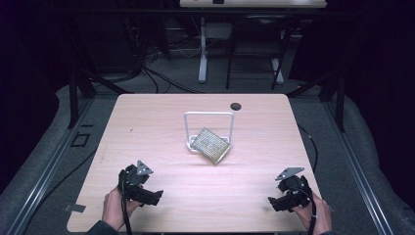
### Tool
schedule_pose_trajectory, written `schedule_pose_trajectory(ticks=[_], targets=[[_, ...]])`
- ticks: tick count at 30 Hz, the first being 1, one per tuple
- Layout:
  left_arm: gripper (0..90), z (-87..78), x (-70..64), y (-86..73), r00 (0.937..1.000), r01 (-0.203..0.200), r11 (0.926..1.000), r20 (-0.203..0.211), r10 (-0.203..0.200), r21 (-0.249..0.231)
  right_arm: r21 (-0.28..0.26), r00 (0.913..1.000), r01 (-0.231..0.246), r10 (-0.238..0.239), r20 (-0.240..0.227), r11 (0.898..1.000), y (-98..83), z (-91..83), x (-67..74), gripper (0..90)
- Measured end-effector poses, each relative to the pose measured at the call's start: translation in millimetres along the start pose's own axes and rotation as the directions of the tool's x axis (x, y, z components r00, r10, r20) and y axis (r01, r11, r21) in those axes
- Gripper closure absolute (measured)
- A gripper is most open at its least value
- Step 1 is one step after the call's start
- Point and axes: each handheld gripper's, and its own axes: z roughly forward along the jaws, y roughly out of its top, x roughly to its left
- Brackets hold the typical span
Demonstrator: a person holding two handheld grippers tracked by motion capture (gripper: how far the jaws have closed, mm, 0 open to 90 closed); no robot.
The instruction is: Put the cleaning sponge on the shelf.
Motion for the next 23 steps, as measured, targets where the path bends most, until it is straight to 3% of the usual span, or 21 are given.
schedule_pose_trajectory(ticks=[2, 3, 7, 9, 10, 16, 19, 23], targets=[[0.0, 7.0, 6.6, -2.2, 0.9998, 0.020, 0.9996, 0.008, -0.020, 0.019, -0.007, 1.0000, 0.005, -0.005, -0.002, 1.000, 0.0, -0.1, -0.5, 10.5], [0.0, 14.2, 11.8, -2.2, 0.9995, 0.020, 0.9989, 0.025, -0.021, 0.043, -0.015, 0.9996, -0.001, 0.000, -0.029, 1.000, 0.8, 1.2, -2.6, 10.3], [0.0, 23.0, 16.2, -1.5, 0.9984, 0.043, 0.9972, 0.033, -0.045, 0.061, -0.010, 0.9985, -0.008, 0.007, -0.054, 1.000, 2.2, 5.7, -6.4, 9.4], [0.0, 26.3, 15.5, -0.8, 0.9990, 0.040, 0.9960, 0.016, -0.042, 0.080, 0.002, 0.9987, -0.003, 0.003, -0.050, 1.000, 1.7, 7.6, -5.8, 7.9], [0.0, 25.0, 15.2, -0.5, 0.9994, 0.031, 0.9944, -0.020, -0.029, 0.101, 0.019, 0.9990, 0.021, -0.020, -0.040, 1.000, -0.4, 7.0, -4.7, 8.1], [0.0, 19.4, 19.8, -6.8, 0.9978, 0.058, 0.9942, -0.038, -0.054, 0.091, 0.053, 0.9981, 0.053, -0.052, -0.033, 0.997, -3.2, 2.9, -0.1, 5.9], [0.0, 27.3, 25.1, -6.1, 0.9982, 0.058, 0.9913, -0.023, -0.056, 0.118, 0.045, 0.9981, 0.050, -0.048, -0.038, 0.998, -1.8, 5.5, -1.4, 5.3], [0.0, 36.0, 29.6, -3.0, 0.9985, 0.055, 0.9904, -0.005, -0.054, 0.127, 0.081, 0.9980, 0.028, -0.024, -0.058, 0.996, -1.0, 14.8, -6.5, 2.5]])
